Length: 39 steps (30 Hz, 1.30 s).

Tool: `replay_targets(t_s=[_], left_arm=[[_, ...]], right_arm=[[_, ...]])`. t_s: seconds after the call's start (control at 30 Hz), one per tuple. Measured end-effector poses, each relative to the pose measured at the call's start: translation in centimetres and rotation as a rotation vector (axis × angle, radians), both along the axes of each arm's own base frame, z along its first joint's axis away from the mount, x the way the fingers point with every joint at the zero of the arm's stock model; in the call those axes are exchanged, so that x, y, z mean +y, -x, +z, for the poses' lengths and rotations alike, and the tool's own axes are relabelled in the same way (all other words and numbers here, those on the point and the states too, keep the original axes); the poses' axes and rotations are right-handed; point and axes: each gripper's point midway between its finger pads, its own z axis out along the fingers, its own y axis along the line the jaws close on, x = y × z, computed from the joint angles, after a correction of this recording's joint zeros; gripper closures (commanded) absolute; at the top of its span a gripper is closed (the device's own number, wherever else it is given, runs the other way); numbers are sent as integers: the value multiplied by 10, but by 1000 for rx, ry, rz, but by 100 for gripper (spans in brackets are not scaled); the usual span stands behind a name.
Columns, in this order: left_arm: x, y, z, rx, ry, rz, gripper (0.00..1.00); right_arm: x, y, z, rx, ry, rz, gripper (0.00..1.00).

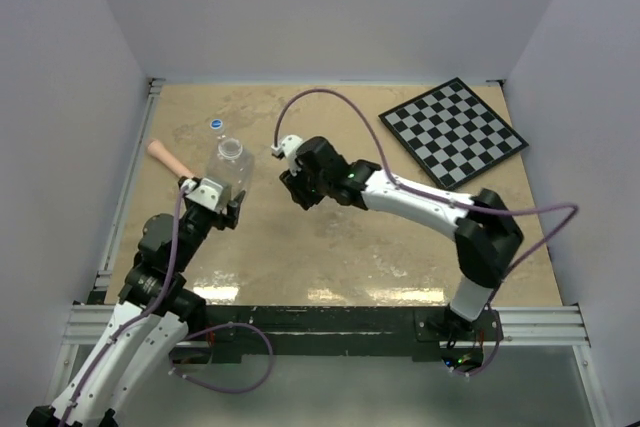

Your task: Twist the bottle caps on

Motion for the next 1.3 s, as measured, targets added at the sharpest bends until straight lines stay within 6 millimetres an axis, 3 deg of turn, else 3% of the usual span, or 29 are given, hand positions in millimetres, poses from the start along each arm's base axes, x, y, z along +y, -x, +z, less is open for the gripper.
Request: replay_targets(t_s=[0.23, 0.33, 0.53, 0.77, 1.07, 1.3], left_arm=[[-38, 5, -16, 38, -69, -229, 100], [-49, 8, -23, 56, -93, -301, 100], [-71, 18, -38, 106, -121, -452, 100], [-95, 27, -63, 254, -154, -620, 100], [-121, 41, -63, 285, -242, -747, 100], [-119, 43, -63, 270, -264, -740, 100]], right_arm=[[-28, 14, 139, -204, -228, 34, 82], [-43, 29, 175, -255, -271, 60, 82], [-71, 61, 220, -332, -307, 162, 84], [-82, 85, 245, -417, -324, 299, 86], [-71, 94, 222, -365, -268, 424, 87], [-64, 102, 218, -336, -269, 499, 87]])
